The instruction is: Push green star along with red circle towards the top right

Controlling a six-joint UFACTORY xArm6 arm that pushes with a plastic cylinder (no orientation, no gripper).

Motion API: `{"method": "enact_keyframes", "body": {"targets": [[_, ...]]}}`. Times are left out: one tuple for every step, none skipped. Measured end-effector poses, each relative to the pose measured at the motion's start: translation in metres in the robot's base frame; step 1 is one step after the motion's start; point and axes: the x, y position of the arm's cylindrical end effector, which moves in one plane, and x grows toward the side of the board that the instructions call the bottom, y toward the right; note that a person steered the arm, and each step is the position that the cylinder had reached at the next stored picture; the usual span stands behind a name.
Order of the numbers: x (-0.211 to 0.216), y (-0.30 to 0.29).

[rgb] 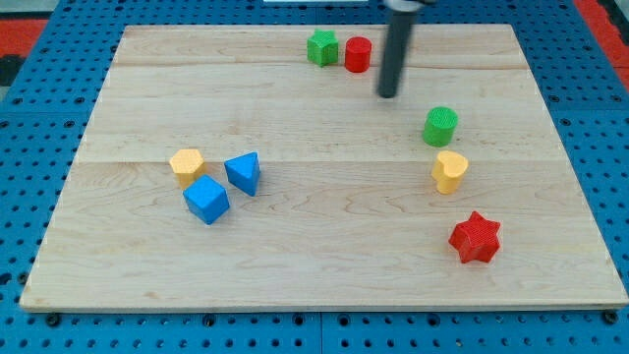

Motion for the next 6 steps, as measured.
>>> {"method": "enact_keyframes", "body": {"targets": [[-0.036, -0.073], [-0.067, -0.1], [-0.092, -0.103], [-0.094, -0.028], [-0.082, 0.013], [-0.076, 0.064]]}}
